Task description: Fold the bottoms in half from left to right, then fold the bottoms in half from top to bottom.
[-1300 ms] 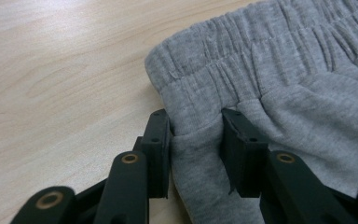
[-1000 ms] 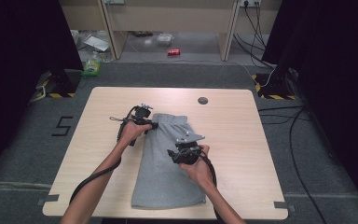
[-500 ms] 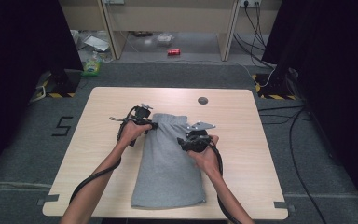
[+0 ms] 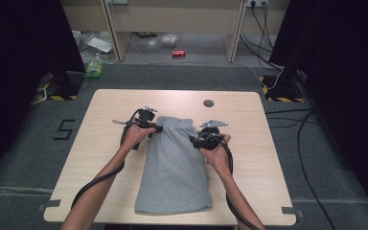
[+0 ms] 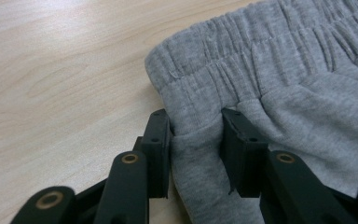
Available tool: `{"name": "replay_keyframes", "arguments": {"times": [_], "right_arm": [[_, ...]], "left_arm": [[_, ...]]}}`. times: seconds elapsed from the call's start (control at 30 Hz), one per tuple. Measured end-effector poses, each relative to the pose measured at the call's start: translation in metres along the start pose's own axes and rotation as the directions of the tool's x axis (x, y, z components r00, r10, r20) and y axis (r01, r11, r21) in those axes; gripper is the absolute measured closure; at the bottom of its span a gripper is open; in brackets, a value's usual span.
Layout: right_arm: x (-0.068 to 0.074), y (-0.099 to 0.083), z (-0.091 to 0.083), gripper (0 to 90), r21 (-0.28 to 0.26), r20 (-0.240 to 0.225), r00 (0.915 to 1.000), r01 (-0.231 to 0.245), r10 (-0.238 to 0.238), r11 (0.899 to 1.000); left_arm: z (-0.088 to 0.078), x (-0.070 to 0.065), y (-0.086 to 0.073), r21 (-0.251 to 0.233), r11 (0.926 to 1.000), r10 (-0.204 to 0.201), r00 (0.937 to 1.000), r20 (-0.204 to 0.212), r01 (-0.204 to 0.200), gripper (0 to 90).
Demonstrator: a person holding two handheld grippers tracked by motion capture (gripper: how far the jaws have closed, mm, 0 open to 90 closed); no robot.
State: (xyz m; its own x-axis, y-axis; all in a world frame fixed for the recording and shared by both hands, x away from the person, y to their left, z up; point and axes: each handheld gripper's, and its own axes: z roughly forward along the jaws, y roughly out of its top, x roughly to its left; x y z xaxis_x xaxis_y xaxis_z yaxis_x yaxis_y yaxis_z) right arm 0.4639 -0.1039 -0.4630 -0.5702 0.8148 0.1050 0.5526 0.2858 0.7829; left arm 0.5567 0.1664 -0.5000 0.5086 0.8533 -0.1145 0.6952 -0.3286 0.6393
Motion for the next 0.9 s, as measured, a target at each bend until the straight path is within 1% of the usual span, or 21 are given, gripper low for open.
{"name": "replay_keyframes", "arguments": {"times": [0.2, 0.3, 0.43, 0.6, 0.8, 0.9], "right_arm": [[-0.009, 0.007, 0.002, 54.4, -0.015, 0.006, 0.9995, -0.031, 0.031, 0.999], [-0.013, 0.011, 0.003, 54.1, -0.017, 0.017, 0.9993, -0.032, 0.032, 0.999], [-0.017, 0.012, 0.006, 53.2, -0.009, 0.028, 0.9988, -0.039, 0.04, 0.999], [-0.023, 0.012, 0.013, 50.9, 0.0, 0.026, 0.9974, -0.067, 0.067, 0.998], [-0.028, 0.013, 0.02, 48.2, 0.01, 0.033, 0.9962, -0.081, 0.081, 0.997], [-0.03, 0.015, 0.024, 46.2, 0.007, 0.04, 0.9955, -0.087, 0.087, 0.996]], "left_arm": [[0.0, 0.0, 0.0, 0.0, 1.0, -0.001, 1.0, 0.001, 0.001, 63.4], [0.0, 0.0, 0.0, 0.0, 1.0, -0.002, 1.0, 0.002, 0.002, 63.4], [0.0, 0.0, 0.0, 0.001, 1.0, -0.003, 1.0, 0.002, 0.003, 63.4], [0.0, 0.0, 0.0, 0.001, 1.0, -0.003, 1.0, 0.002, 0.003, 63.4], [0.0, 0.0, 0.001, 0.002, 1.0, -0.004, 1.0, 0.003, 0.004, 63.4], [0.0, 0.0, 0.0, 0.001, 1.0, -0.002, 1.0, 0.001, 0.002, 63.4]]}}
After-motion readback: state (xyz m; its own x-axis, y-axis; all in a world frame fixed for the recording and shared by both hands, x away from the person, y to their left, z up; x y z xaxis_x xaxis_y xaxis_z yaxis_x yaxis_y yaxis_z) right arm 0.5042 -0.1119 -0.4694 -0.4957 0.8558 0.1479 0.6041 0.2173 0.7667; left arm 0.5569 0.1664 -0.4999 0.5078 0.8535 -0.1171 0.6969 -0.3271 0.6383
